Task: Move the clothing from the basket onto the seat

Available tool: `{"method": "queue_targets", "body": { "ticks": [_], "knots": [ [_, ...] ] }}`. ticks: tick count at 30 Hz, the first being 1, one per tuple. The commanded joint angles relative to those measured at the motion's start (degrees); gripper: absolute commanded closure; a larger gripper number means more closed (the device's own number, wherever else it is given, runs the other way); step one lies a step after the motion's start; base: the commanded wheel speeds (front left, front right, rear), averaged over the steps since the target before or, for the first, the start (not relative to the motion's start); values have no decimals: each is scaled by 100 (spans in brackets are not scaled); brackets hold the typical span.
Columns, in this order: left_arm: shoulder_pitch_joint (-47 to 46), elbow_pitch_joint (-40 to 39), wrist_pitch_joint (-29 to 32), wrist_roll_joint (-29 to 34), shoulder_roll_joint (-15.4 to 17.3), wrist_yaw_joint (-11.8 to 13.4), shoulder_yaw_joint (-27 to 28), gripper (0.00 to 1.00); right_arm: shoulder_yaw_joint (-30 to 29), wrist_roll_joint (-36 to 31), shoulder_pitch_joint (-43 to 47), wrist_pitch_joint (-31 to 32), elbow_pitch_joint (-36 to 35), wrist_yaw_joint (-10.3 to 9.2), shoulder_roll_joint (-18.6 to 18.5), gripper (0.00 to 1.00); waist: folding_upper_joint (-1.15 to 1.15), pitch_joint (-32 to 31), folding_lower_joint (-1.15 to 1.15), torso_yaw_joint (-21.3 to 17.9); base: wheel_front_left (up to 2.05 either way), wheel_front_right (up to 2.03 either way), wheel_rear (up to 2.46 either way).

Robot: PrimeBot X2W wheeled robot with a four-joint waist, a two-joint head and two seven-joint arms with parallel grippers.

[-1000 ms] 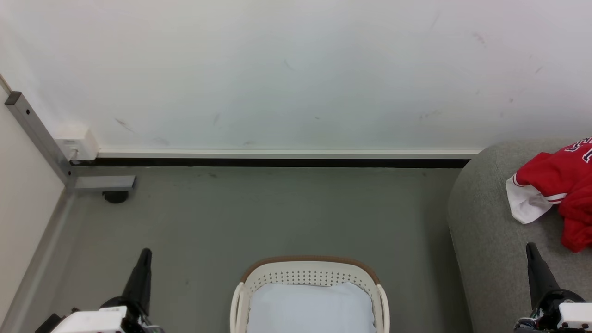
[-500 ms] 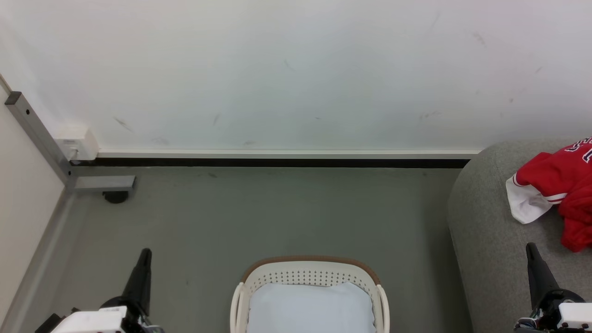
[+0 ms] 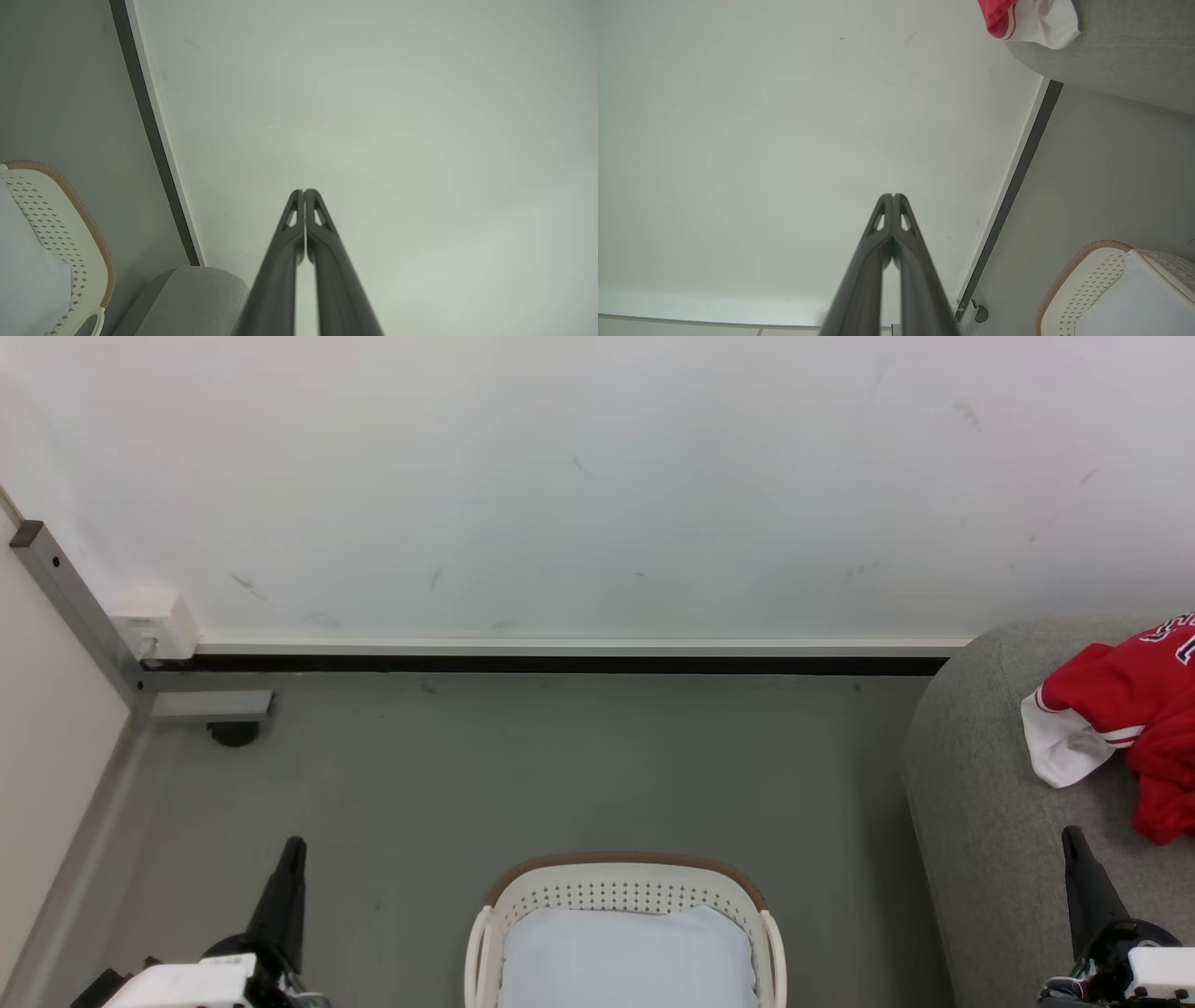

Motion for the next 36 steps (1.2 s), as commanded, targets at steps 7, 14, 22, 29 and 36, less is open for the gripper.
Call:
{"method": "queue_targets", "body": {
  "ticks": [7, 14, 22, 29, 36],
  "knots": [
    [-43, -17, 23, -73, 42, -35, 15, 100, -27, -39, 46, 5, -15, -12, 7, 100, 0, 0, 0, 0, 0, 0, 0],
    [-43, -17, 23, -74, 42, -35, 15, 100, -29, -38, 45, 8, -14, -12, 8, 100, 0, 0, 0, 0, 0, 0, 0],
    [-43, -17, 23, -73, 42, -35, 15, 100, -32, -41, 45, 12, -14, -12, 10, 100, 0, 0, 0, 0, 0, 0, 0],
    [-43, -17, 23, -73, 42, -35, 15, 100, -33, -43, 45, 13, -14, -12, 11, 100, 0, 0, 0, 0, 0, 0, 0],
    [-43, -17, 23, -73, 42, -35, 15, 100, -34, -44, 45, 14, -14, -12, 12, 100, 0, 0, 0, 0, 0, 0, 0]
  ]
}}
